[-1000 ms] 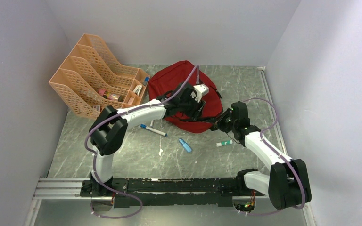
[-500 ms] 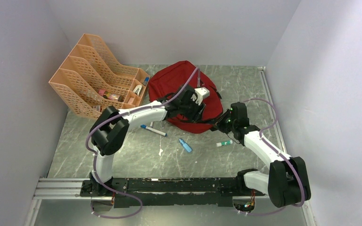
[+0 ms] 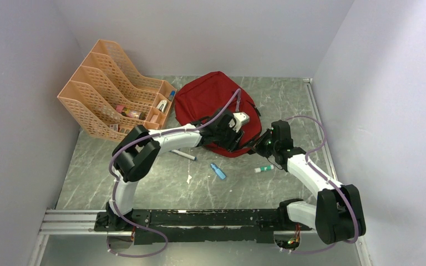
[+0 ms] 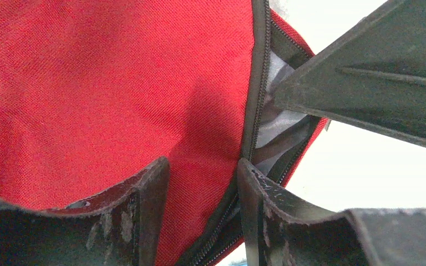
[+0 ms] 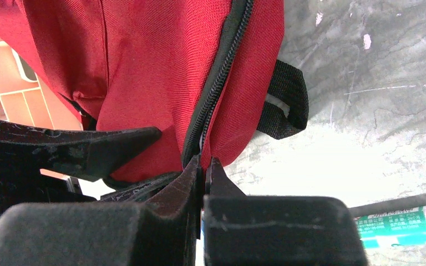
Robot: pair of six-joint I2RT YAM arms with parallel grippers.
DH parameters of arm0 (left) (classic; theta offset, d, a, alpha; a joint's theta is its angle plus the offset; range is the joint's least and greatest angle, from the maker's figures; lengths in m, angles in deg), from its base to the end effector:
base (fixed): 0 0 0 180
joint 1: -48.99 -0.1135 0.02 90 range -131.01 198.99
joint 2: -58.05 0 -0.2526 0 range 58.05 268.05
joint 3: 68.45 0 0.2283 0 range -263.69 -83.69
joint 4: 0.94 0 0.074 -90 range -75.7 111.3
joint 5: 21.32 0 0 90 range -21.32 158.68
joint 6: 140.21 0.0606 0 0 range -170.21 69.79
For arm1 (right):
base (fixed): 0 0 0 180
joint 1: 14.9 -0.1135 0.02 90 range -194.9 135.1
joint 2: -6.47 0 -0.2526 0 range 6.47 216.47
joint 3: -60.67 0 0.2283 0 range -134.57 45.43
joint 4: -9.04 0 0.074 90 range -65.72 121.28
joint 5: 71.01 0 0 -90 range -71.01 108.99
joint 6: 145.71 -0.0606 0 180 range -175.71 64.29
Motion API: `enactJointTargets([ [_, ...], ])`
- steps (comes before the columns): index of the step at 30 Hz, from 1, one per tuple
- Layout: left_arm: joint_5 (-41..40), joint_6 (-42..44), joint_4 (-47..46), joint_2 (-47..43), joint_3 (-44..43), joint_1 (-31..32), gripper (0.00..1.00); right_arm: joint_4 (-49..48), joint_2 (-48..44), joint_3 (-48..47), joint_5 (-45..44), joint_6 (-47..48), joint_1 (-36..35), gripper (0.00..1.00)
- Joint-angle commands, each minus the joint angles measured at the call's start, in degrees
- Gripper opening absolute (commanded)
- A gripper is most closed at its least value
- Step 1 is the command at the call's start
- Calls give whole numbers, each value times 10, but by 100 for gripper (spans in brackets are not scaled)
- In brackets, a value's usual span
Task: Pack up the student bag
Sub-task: Adjust the student bag at the center of the board, then zip the student bag at the center of the board.
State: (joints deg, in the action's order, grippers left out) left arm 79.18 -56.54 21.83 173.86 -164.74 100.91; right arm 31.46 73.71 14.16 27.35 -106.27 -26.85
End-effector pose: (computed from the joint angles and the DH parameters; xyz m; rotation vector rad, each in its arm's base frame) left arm 0.2651 -0.3563 0.1747 1.0216 2.1786 -0.7104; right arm 0.2266 0.0570 0.1740 0.7290 2.3132 0.6964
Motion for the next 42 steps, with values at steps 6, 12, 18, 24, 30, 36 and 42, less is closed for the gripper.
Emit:
enactJointTargets([
  [6, -45, -1, 20, -59, -51, -6, 60, 14, -24, -19, -4, 37, 4, 9],
  [12, -53, -38, 4, -128, -32, -57, 63, 66, -48, -48, -45, 63, 4, 31],
  [18, -58, -99, -28, -207, 56, -151, 63, 133, -80, -85, -135, 90, 4, 44],
  [24, -104, -134, -8, -263, 113, -219, 64, 113, -98, -117, -122, 161, 4, 52],
  [30, -102, -164, -11, -301, 169, -264, 64, 62, -4, -190, -15, 218, -30, 55],
  [36, -91, -171, -19, -328, 200, -303, 64, 25, 136, -303, 30, 274, -135, 55],
  [42, -84, -166, -31, -349, 218, -322, 64, 68, 293, -446, 39, 350, -213, 51],
])
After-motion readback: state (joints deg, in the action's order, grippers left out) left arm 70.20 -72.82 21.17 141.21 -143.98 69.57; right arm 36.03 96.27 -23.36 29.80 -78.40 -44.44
